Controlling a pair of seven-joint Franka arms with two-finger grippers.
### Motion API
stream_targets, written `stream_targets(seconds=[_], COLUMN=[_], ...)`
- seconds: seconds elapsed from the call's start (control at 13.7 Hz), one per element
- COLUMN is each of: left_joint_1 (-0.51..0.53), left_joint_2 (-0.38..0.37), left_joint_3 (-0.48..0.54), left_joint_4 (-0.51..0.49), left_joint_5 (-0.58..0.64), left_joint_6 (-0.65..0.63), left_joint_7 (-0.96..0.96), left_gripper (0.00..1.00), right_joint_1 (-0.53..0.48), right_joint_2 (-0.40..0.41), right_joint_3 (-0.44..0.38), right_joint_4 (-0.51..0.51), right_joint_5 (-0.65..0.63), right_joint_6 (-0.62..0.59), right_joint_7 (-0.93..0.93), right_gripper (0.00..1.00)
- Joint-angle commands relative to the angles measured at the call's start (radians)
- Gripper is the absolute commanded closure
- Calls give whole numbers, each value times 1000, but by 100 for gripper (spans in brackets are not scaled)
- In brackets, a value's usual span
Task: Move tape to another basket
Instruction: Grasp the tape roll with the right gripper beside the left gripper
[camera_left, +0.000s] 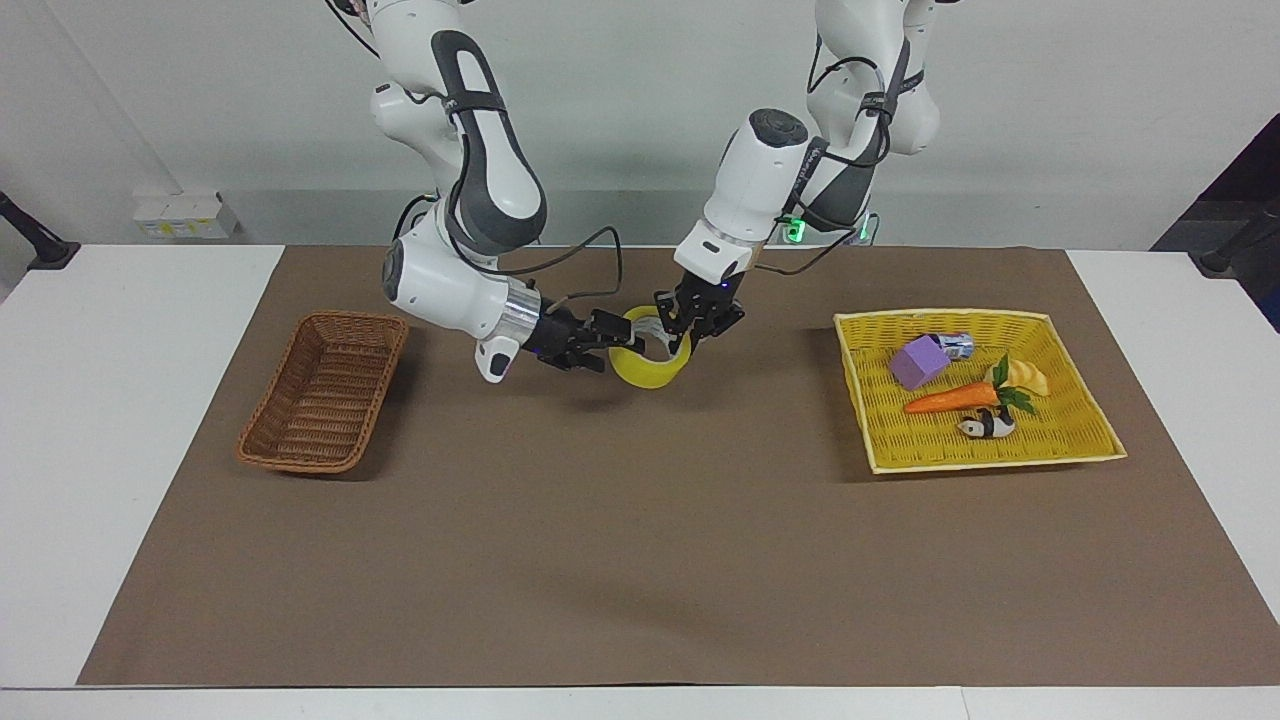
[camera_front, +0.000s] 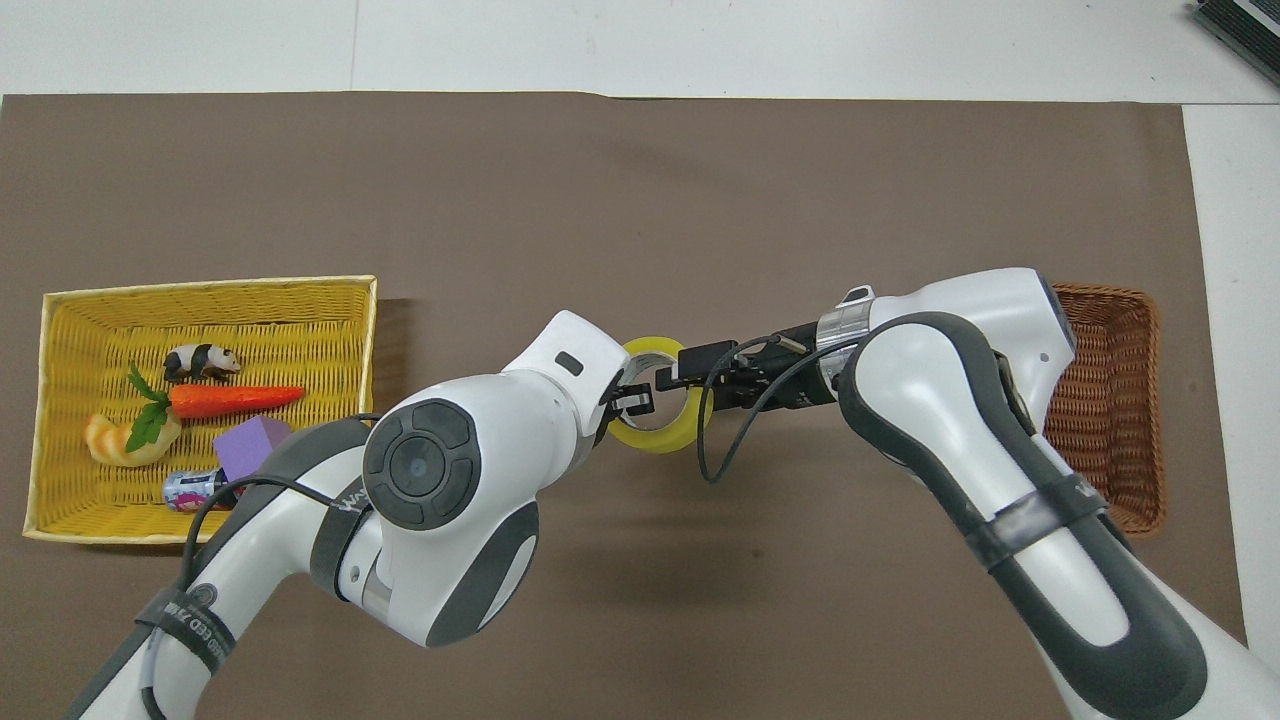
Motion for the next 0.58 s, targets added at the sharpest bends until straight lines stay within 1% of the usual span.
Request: stream_targets(seconds=[0.0,0.07,0.15,0.22,0.51], left_joint_1=[-20,-20,-20,-20,-15], left_joint_2=[-7,-4,-4,-4,-3], left_joint_3=[17,17,17,17,17], left_joint_4=[0,0,1,3,4], left_joint_5=[-18,-18,-18,-18,-18], left_joint_6=[19,19,19,19,19], left_joint_7=[-9,-9,-9,-9,-8], left_gripper=[100,100,100,100,100], right_joint_1=[4,5,4,4,4], right_joint_2=[-3,-4,-4,-4,-4], right_joint_3=[-1,-1,-1,-1,-1], right_joint_4=[-11,-13,-13,-13,-13], right_joint_5=[16,18,18,16,16], right_joint_6=[-1,-1,-3,-3,-3], right_joint_7=[-53,-59,-56,-57,-57], right_gripper=[42,69,92,100,100])
